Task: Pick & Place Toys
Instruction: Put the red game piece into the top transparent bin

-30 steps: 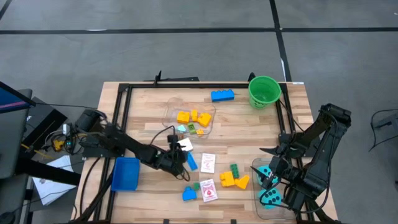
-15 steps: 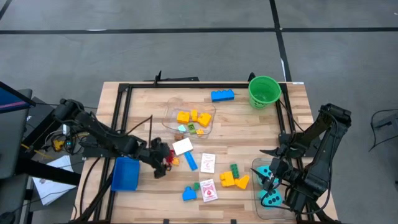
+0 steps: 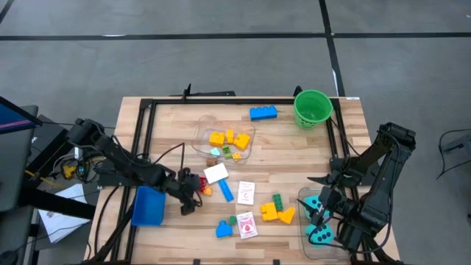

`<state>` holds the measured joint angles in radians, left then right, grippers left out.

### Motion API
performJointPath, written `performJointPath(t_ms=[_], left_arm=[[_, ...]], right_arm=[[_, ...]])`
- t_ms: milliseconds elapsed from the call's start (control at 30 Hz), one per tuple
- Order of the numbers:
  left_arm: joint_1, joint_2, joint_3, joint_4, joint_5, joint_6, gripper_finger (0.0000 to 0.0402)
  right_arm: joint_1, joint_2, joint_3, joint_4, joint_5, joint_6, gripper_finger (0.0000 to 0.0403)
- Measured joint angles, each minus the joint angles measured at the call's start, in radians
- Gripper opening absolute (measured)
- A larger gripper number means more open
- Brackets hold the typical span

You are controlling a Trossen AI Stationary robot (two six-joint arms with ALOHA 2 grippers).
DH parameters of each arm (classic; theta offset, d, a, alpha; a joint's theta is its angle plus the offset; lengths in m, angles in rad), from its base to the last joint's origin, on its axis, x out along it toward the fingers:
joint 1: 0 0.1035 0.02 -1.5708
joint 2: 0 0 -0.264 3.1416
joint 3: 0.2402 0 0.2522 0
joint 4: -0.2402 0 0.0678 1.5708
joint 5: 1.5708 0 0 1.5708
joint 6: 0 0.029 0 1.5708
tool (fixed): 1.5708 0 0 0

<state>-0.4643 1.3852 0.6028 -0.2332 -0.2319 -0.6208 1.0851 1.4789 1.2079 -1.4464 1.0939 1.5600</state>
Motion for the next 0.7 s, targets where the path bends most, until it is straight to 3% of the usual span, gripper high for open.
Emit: performJointPath(t_ms=[400, 700], left_arm=[[0.002, 0.082, 0.004, 0.032, 0.016, -0.01, 0.0292], [-0.002, -0.01, -0.001, -0.166, 0.035, -0.069, 0.0292]], right_arm=[[0.001, 0.0, 0.0, 0.004, -0.016, 0.0, 0.0384], [0.001, 0.0, 0.0, 0.004, -0.019, 0.0, 0.0384]])
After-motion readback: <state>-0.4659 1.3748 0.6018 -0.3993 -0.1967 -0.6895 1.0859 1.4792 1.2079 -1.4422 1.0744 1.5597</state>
